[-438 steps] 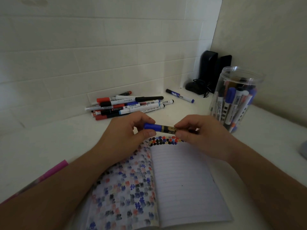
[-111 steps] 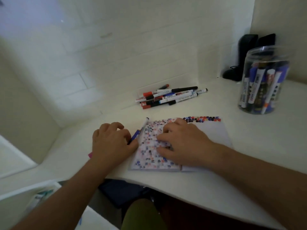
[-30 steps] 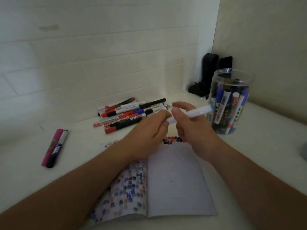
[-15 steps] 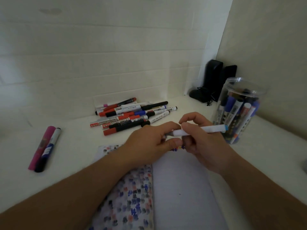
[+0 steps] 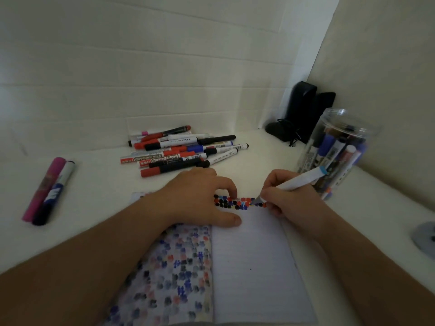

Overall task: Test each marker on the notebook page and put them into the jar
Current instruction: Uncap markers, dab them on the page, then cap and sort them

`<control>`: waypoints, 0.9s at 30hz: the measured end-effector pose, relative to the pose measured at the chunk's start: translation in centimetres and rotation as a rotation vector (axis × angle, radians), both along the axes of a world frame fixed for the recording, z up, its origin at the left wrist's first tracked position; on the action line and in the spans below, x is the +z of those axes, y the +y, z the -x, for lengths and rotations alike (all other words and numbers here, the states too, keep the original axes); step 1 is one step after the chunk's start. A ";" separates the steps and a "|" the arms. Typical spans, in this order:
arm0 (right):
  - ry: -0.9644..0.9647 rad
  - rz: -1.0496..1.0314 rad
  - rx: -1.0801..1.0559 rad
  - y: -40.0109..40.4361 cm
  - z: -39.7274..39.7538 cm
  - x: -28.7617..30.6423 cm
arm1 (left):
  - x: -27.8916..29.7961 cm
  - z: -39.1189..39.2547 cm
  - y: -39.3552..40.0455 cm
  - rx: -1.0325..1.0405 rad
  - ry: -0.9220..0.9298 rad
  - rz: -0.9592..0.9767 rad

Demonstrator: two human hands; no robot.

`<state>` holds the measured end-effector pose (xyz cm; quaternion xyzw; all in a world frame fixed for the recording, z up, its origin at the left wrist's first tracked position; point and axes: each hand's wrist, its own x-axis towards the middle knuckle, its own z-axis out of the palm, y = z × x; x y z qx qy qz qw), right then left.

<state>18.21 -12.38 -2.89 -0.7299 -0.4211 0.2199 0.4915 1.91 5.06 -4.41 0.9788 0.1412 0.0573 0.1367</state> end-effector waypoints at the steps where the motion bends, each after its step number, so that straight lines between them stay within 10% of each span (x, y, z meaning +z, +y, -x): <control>1: -0.019 0.007 -0.021 0.0 0.1 0.0 | 0.0 0.0 0.0 -0.001 -0.001 0.006; 27: -0.067 0.073 -0.167 0.8 0.0 -1.1 | 0.0 -0.2 0.0 0.006 0.006 0.113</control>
